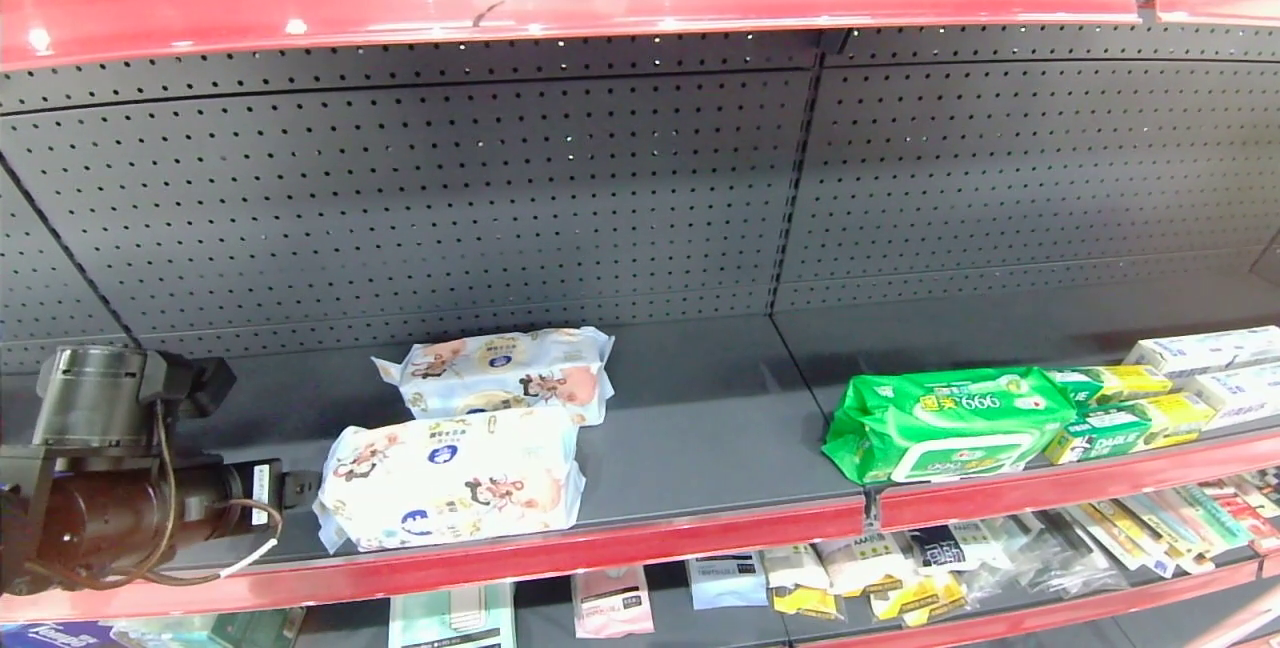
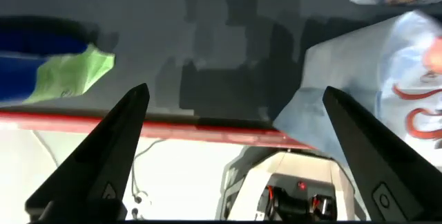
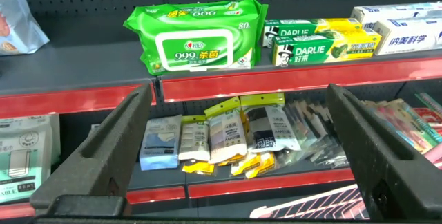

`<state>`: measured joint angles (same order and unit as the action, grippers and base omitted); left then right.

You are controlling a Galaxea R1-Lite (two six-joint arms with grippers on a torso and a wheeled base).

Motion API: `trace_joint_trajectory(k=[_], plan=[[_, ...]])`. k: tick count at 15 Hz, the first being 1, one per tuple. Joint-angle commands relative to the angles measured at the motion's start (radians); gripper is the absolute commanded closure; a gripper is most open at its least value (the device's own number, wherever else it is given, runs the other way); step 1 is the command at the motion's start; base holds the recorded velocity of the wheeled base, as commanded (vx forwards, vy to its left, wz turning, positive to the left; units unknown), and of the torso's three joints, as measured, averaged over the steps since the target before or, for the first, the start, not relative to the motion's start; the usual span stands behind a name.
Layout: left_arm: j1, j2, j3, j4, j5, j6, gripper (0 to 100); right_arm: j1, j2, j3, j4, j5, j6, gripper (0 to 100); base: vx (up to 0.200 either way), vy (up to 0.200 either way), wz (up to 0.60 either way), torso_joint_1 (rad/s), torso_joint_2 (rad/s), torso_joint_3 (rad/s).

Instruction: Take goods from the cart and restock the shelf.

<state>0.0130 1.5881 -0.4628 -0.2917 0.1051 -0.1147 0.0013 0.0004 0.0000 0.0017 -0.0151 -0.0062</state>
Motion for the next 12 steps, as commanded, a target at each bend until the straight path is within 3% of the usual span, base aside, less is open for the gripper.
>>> trace_joint_trajectory(k=[1, 12], plan=[[-0.016, 0.021, 0.0, -0.018, -0.008, 0.0, 0, 0.0, 0.0, 0.0, 0.0, 0.0, 0.0, 0, 0.0, 0.0, 0.0, 0.0, 0.0, 0.0], [-0.067, 0.03, -0.002, -0.027, -0.01, 0.0, 0, 0.0, 0.0, 0.0, 0.0, 0.0, 0.0, 0, 0.0, 0.0, 0.0, 0.0, 0.0, 0.0]])
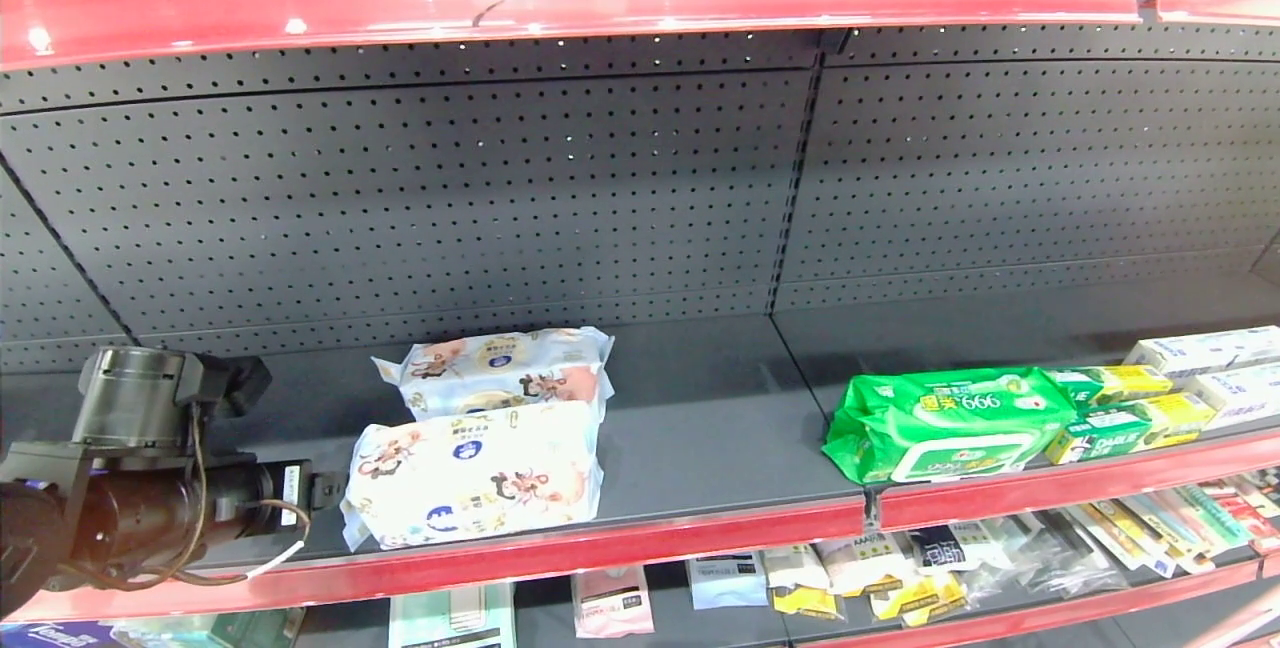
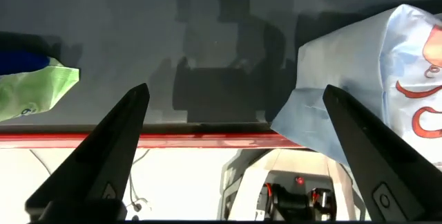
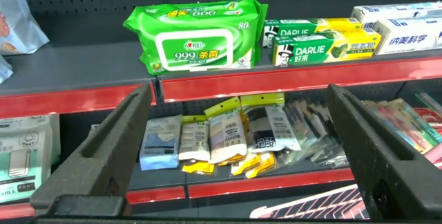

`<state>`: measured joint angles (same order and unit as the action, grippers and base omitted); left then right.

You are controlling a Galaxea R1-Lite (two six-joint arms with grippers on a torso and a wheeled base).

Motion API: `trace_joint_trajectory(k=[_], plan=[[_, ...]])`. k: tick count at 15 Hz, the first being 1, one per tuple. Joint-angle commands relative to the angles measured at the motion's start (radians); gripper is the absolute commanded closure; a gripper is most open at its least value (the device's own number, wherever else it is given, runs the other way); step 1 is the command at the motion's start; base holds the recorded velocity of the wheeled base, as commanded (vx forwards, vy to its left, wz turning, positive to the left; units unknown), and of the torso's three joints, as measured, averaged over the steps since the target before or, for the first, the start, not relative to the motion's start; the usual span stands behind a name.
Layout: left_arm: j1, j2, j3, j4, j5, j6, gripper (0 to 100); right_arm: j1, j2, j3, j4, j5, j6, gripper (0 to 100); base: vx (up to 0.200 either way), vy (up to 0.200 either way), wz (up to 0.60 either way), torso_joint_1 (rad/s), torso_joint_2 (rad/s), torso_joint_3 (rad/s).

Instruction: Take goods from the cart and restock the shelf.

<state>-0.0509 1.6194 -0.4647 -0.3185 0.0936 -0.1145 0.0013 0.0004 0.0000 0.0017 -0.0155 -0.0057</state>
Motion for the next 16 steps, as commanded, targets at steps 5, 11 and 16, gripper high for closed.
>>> trace_joint_trajectory(k=[5, 11, 16], plan=[[-0.004, 0.001, 0.0, -0.025, 0.0, -0.001, 0, 0.0, 0.0, 0.0, 0.0, 0.0, 0.0, 0, 0.0, 0.0, 0.0, 0.0, 0.0, 0.0], [-0.006, -0.003, 0.008, -0.025, 0.001, -0.001, 0, 0.0, 0.0, 0.0, 0.0, 0.0, 0.0, 0, 0.0, 0.0, 0.0, 0.0, 0.0, 0.0], [-0.006, -0.139, 0.011, -0.019, -0.003, 0.001, 0, 0.0, 0.0, 0.0, 0.0, 0.0, -0.002, 0, 0.0, 0.0, 0.0, 0.0, 0.0, 0.0]])
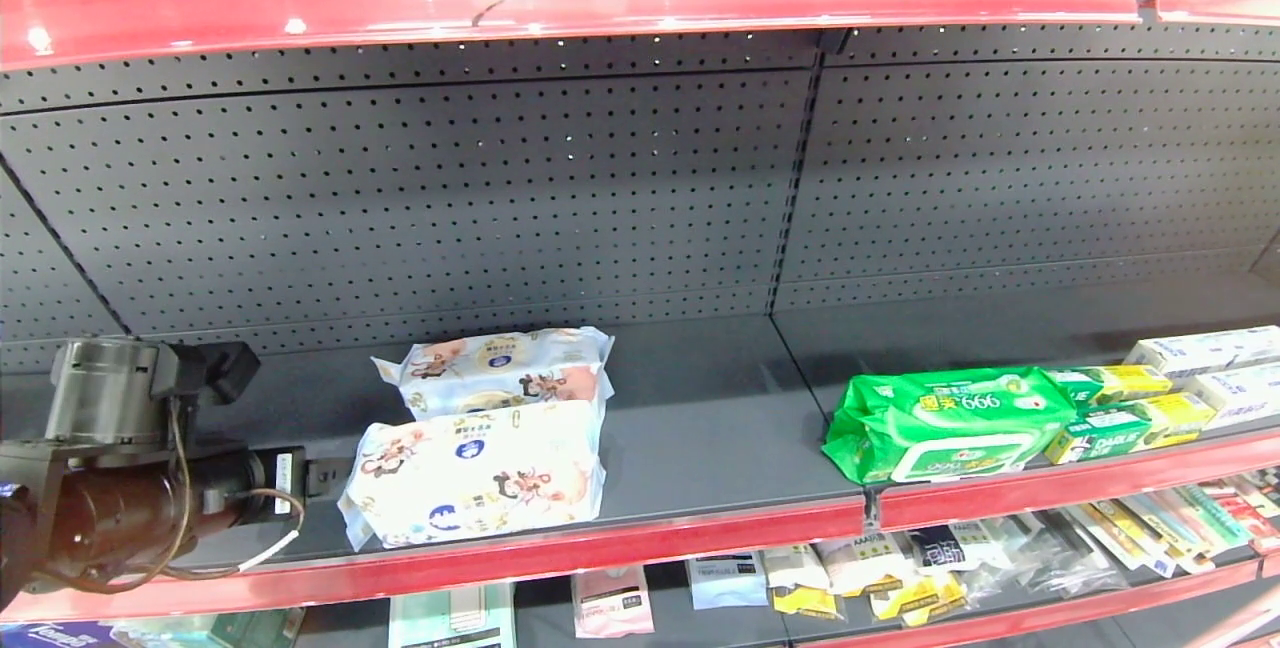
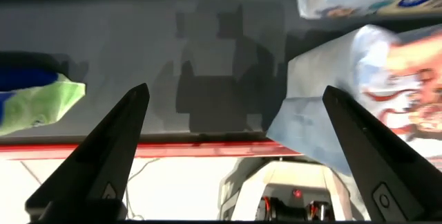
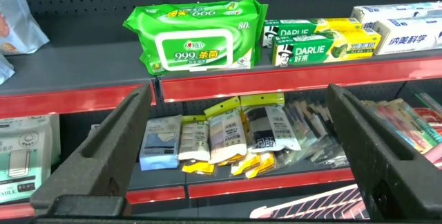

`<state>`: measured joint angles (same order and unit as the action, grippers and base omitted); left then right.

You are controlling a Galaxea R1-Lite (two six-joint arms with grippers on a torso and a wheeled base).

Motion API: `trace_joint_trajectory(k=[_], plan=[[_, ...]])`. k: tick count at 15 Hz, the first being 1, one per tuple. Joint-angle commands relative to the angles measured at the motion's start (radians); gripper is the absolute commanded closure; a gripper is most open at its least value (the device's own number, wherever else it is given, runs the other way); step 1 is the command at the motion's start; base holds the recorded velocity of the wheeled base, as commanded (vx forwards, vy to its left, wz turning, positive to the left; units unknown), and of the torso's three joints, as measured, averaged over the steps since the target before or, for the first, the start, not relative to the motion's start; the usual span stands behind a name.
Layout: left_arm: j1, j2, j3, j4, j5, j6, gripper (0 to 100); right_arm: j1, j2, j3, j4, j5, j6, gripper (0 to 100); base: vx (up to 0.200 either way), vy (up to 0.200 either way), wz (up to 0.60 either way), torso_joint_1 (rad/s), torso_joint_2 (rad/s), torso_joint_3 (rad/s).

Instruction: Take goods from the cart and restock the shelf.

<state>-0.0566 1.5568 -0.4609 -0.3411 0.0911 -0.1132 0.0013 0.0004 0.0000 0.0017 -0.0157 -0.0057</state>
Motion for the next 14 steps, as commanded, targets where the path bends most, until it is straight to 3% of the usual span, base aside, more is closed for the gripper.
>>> trace_joint_trajectory(k=[1, 3, 6, 9, 10, 11, 12, 13, 14], plan=[[0.0, -0.135, 0.013, 0.007, -0.005, 0.001, 0, 0.0, 0.0, 0.0, 0.0, 0.0, 0.0, 0, 0.0, 0.0, 0.0, 0.0, 0.0, 0.0], [0.0, -0.287, 0.031, 0.047, -0.008, 0.001, 0, 0.0, 0.0, 0.0, 0.0, 0.0, 0.0, 0, 0.0, 0.0, 0.0, 0.0, 0.0, 0.0], [0.0, -0.58, 0.116, 0.071, -0.094, 0.007, 0, 0.0, 0.0, 0.0, 0.0, 0.0, -0.002, 0, 0.0, 0.0, 0.0, 0.0, 0.0, 0.0], [0.0, -0.899, 0.217, 0.129, -0.119, 0.09, 0, 0.0, 0.0, 0.0, 0.0, 0.0, -0.002, 0, 0.0, 0.0, 0.0, 0.0, 0.0, 0.0], [0.0, -0.998, 0.237, 0.178, -0.123, 0.127, 0, 0.0, 0.0, 0.0, 0.0, 0.0, 0.0, 0, 0.0, 0.0, 0.0, 0.0, 0.0, 0.0], [-0.002, -1.112, 0.246, 0.258, -0.137, 0.185, 0, 0.0, 0.0, 0.0, 0.0, 0.0, 0.0, 0, 0.0, 0.0, 0.0, 0.0, 0.0, 0.0], [-0.002, -1.222, 0.255, 0.353, -0.171, 0.213, 0, 0.0, 0.0, 0.0, 0.0, 0.0, 0.0, 0, 0.0, 0.0, 0.0, 0.0, 0.0, 0.0], [0.0, -1.351, 0.263, 0.461, -0.191, 0.219, 0, 0.0, 0.0, 0.0, 0.0, 0.0, -0.002, 0, 0.0, 0.0, 0.0, 0.0, 0.0, 0.0], [0.0, -1.36, 0.263, 0.47, -0.191, 0.219, 0, 0.0, 0.0, 0.0, 0.0, 0.0, 0.0, 0, 0.0, 0.0, 0.0, 0.0, 0.0, 0.0]])
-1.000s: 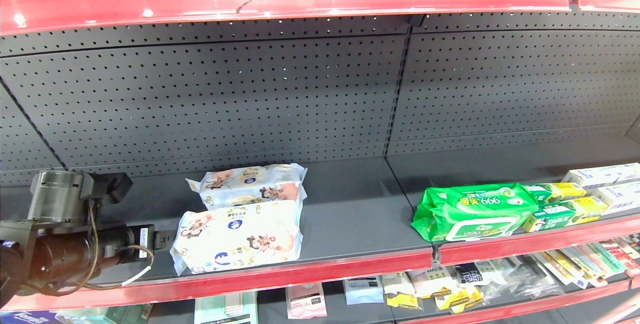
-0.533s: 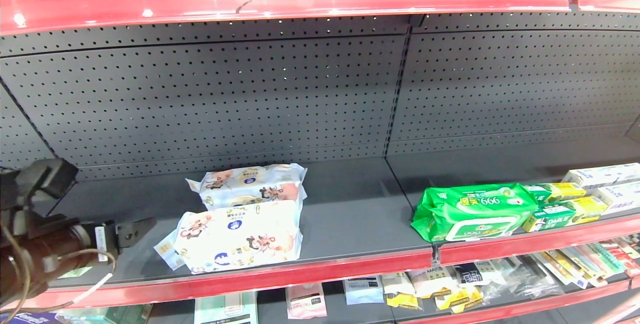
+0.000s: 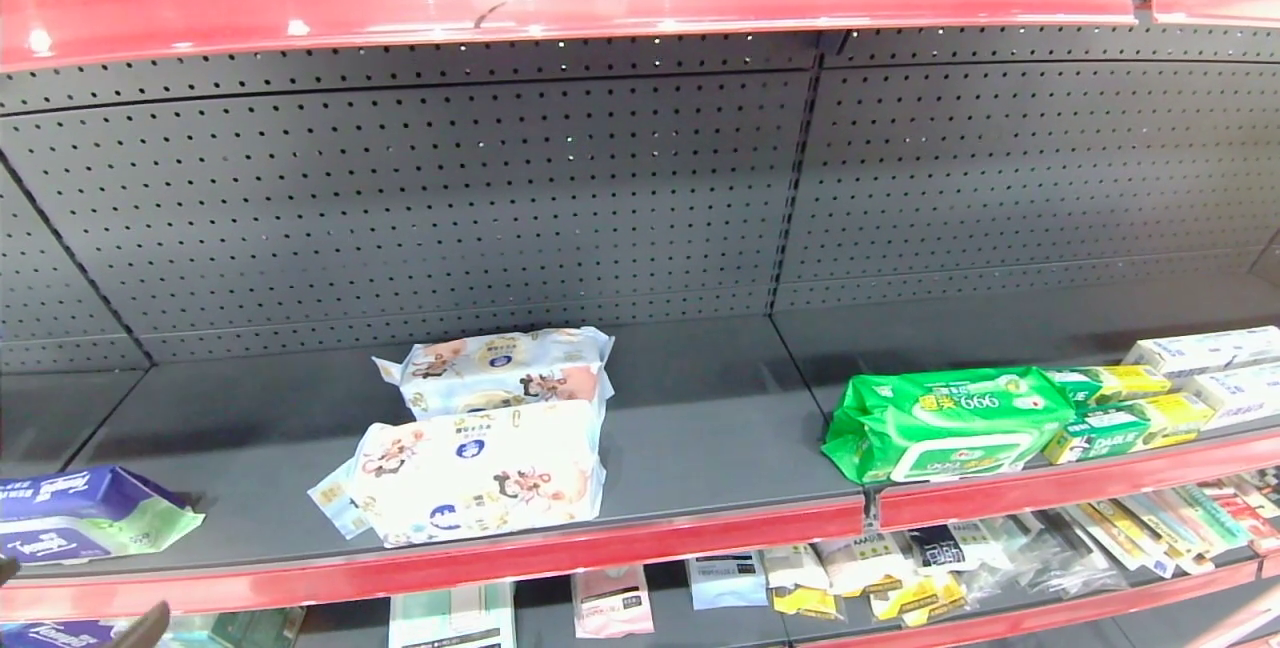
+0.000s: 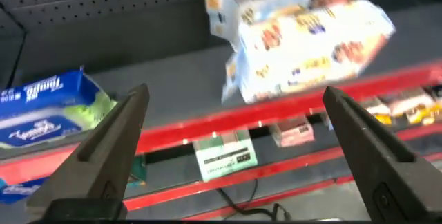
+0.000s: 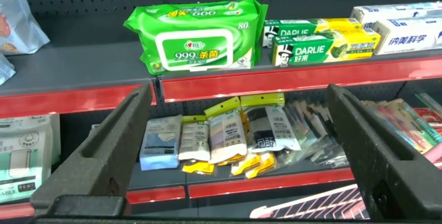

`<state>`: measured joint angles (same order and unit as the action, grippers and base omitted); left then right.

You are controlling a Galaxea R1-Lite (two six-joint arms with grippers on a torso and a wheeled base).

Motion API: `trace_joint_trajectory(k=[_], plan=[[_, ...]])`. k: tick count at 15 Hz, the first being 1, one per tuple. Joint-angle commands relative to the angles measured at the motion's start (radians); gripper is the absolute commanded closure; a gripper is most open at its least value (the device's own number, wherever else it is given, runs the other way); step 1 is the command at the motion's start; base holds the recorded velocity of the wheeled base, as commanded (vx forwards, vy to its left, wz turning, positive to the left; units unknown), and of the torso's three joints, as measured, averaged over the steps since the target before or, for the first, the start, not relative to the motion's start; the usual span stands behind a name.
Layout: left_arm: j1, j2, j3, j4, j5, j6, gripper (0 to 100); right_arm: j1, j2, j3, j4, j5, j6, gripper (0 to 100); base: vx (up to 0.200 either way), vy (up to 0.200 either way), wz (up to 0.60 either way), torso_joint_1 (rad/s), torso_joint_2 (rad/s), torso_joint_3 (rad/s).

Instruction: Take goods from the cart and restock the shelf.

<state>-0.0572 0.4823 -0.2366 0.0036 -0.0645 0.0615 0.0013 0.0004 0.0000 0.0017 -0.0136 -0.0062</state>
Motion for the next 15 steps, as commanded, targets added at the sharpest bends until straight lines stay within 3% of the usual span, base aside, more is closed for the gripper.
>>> trace_joint_trajectory(k=[1, 2, 8, 12, 15], plan=[[0.013, -0.418, 0.059, 0.269, -0.008, 0.054, 0, 0.002, 0.0, 0.0, 0.0, 0.007, -0.001, 0, 0.0, 0.0, 0.0, 0.0, 0.0, 0.0], [0.03, -0.429, 0.066, 0.249, 0.022, 0.041, 0, 0.002, 0.0, 0.0, 0.0, 0.007, 0.0, 0, 0.0, 0.0, 0.0, 0.0, 0.0, 0.0], [0.053, -0.481, 0.092, 0.245, 0.011, 0.034, 0, 0.002, 0.0, 0.0, 0.001, 0.0, -0.001, 0, 0.0, 0.0, 0.0, 0.0, 0.0, 0.0], [0.053, -0.481, 0.097, 0.242, 0.014, 0.034, 0, 0.002, 0.0, 0.0, 0.001, -0.002, -0.001, 0, 0.0, 0.0, 0.6, 0.001, 0.0, 0.004], [0.053, -0.481, 0.097, 0.24, 0.014, 0.031, 0, 0.0, 0.0, 0.0, 0.001, -0.002, -0.003, 0, 0.0, 0.0, 0.0, 0.0, 0.0, 0.0]])
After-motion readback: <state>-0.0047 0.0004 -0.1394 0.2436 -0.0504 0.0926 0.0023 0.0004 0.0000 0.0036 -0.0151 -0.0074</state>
